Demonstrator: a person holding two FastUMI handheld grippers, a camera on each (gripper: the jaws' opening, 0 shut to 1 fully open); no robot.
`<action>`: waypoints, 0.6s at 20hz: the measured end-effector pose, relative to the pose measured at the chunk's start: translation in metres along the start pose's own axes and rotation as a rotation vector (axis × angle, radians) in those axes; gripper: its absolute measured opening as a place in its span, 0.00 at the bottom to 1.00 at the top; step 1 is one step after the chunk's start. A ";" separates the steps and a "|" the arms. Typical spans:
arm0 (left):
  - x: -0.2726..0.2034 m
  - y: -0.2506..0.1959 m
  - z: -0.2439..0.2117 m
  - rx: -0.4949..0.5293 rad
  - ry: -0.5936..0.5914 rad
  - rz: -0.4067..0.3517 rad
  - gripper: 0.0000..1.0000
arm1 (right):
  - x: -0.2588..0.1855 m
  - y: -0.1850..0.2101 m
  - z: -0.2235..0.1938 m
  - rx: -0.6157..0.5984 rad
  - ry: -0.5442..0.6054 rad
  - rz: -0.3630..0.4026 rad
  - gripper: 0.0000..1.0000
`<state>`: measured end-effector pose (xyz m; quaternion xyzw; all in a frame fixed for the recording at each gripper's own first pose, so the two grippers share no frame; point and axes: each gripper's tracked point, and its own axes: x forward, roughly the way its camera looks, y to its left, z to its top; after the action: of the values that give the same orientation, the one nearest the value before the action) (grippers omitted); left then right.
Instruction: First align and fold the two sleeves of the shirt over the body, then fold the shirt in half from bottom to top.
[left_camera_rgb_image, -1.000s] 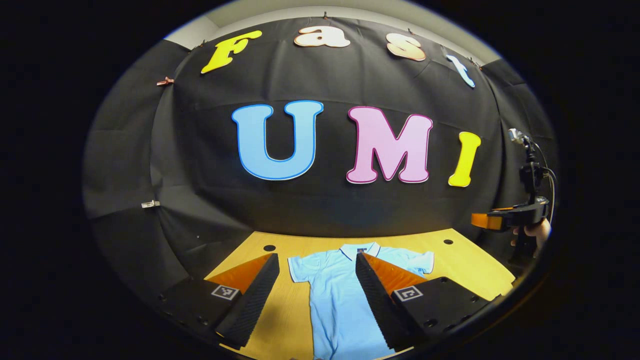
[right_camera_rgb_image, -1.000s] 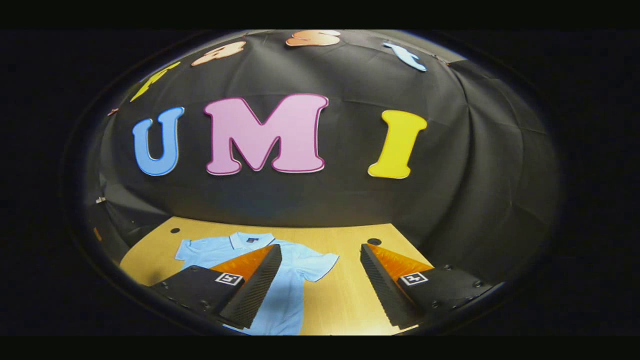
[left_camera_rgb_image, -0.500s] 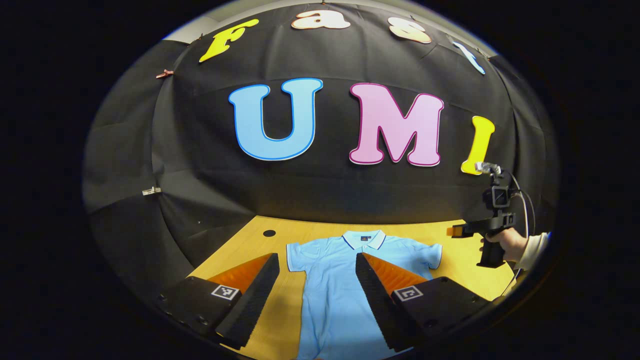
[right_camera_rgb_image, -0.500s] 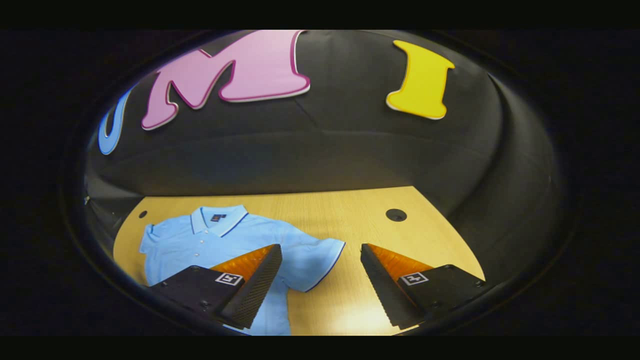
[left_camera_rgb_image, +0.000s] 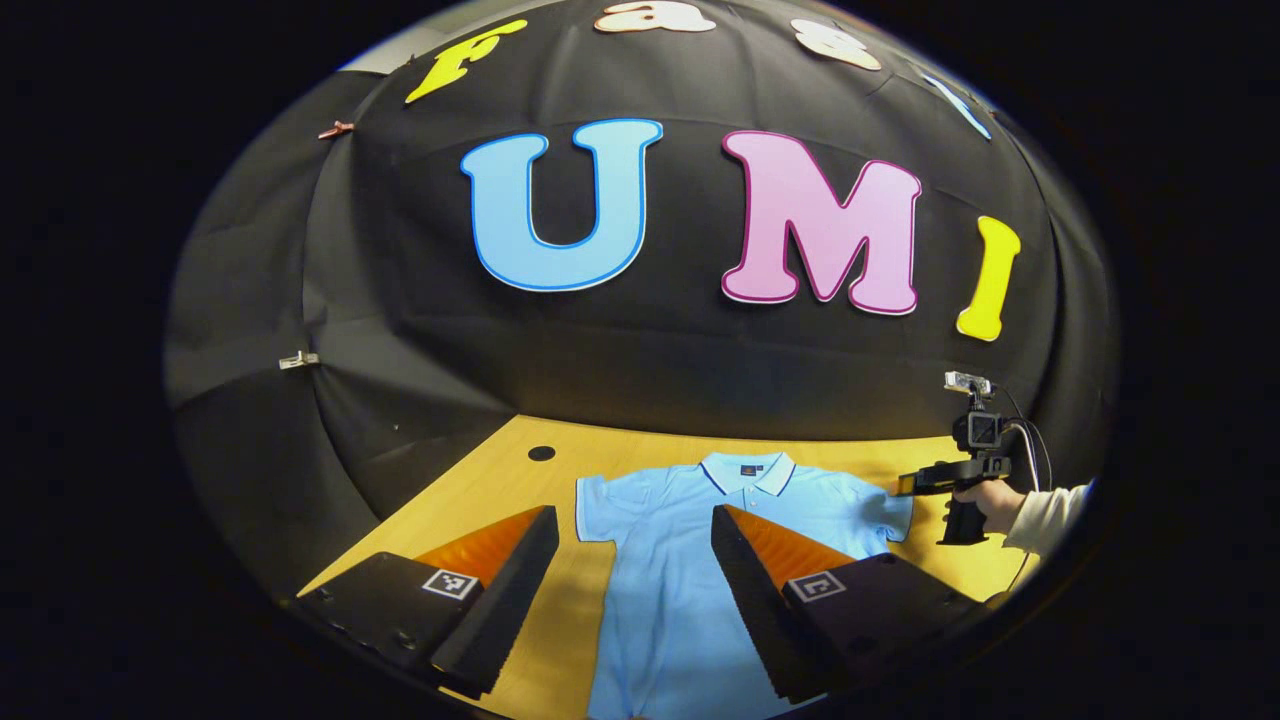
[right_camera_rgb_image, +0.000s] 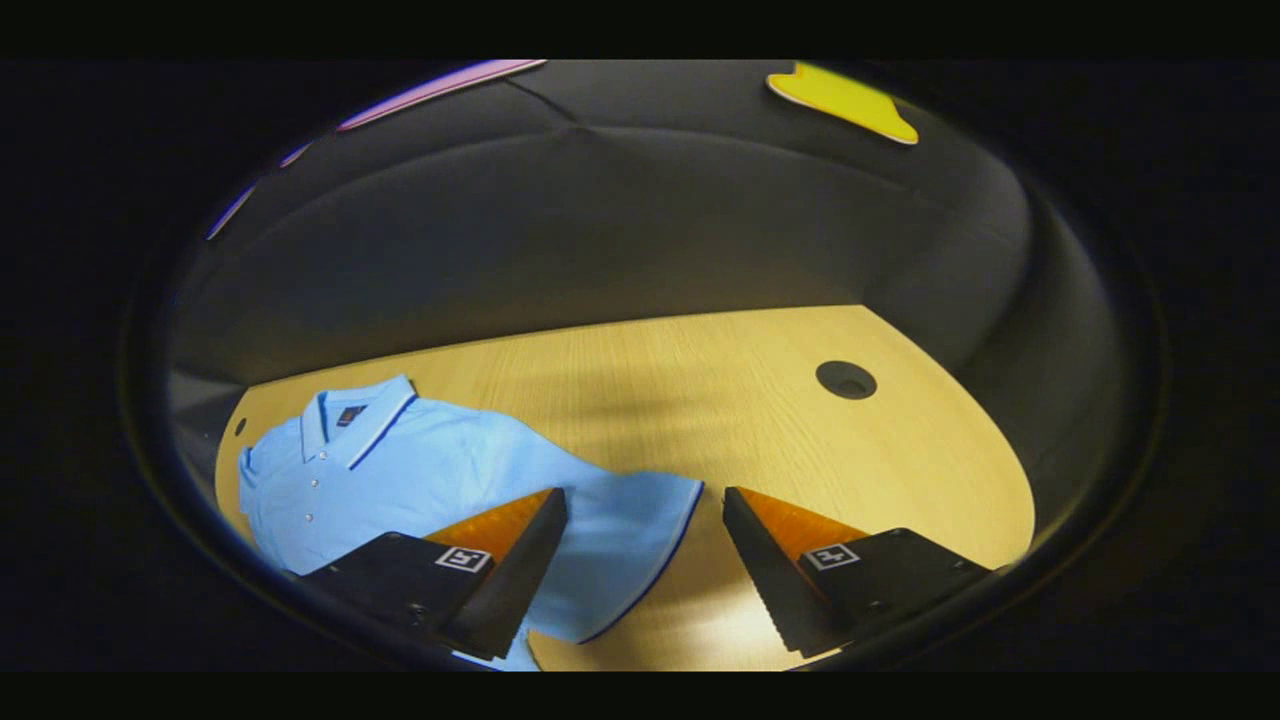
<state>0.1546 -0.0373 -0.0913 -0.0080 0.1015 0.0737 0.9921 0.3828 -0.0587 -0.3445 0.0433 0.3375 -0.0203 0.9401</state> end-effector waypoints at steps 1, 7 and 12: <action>0.004 -0.001 -0.003 -0.015 0.002 0.002 0.96 | 0.003 0.000 -0.004 -0.009 0.014 -0.006 0.96; 0.016 0.002 -0.020 -0.049 0.008 0.018 0.97 | 0.010 0.007 0.003 -0.036 -0.038 0.009 0.71; 0.017 0.010 -0.050 -0.045 0.026 0.017 0.97 | 0.014 0.021 0.006 -0.075 -0.093 0.035 0.08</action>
<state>0.1594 -0.0264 -0.1435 -0.0304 0.1129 0.0844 0.9895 0.3987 -0.0388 -0.3476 0.0129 0.2932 0.0068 0.9560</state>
